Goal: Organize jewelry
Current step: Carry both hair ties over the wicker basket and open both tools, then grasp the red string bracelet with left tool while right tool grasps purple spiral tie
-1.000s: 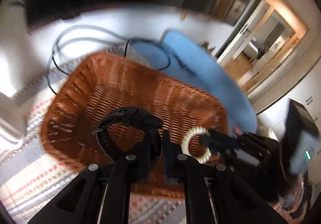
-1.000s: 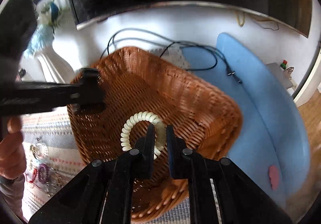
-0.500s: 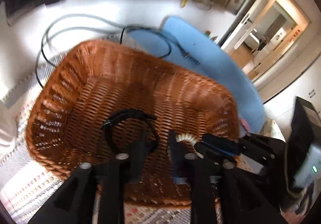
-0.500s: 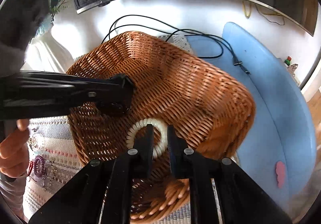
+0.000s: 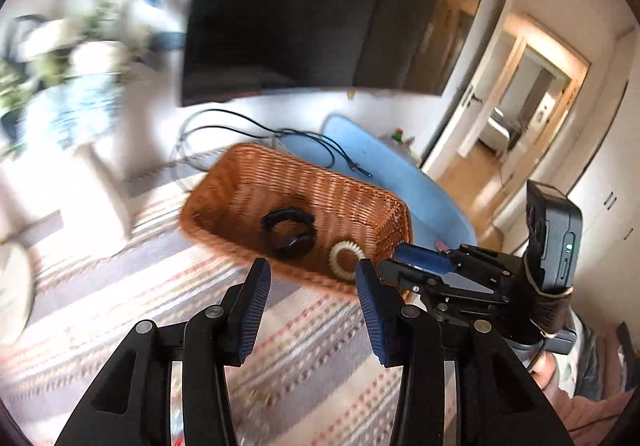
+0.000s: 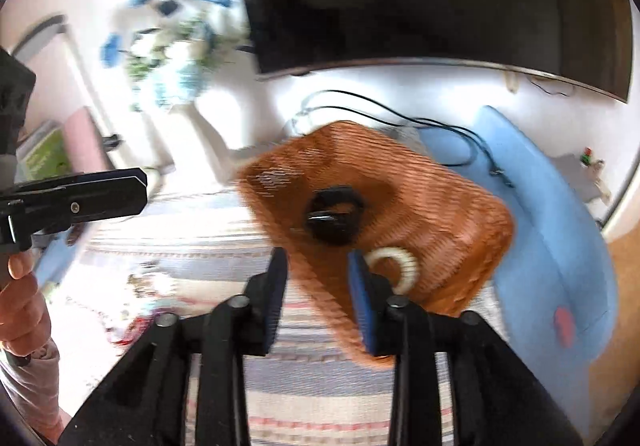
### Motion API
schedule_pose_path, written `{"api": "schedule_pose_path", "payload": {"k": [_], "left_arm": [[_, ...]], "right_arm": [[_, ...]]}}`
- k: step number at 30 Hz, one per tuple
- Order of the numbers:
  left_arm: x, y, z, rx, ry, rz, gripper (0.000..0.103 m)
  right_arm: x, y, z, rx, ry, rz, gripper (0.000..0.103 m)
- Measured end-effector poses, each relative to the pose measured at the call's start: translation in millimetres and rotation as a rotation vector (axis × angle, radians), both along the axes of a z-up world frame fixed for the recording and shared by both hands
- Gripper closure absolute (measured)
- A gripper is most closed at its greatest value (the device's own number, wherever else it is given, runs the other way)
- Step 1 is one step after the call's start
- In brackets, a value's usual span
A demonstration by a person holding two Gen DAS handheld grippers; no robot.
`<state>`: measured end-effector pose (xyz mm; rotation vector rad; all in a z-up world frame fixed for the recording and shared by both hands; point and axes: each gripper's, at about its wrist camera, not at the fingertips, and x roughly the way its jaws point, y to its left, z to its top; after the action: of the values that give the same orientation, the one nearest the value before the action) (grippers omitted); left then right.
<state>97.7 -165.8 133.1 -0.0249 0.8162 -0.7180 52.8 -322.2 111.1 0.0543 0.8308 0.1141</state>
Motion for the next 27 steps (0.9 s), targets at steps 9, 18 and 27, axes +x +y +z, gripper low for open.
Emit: {"api": "schedule_pose_path", "payload": {"k": [9,18,27], "left_arm": [[-43,116,-18,-0.063,-0.023,0.173,0.057],[-73,165,-85,-0.011,0.021,0.209,0.057],[-98,117,-118,0.259,-0.062,0.023,0.057]], "right_arm": [[-22,46,-63,0.089,0.012,0.078,0.060],[-15,57,-86,0.058,0.075,0.086,0.060],[-9,117,-89,-0.071,0.172,0.318,0.055]]}}
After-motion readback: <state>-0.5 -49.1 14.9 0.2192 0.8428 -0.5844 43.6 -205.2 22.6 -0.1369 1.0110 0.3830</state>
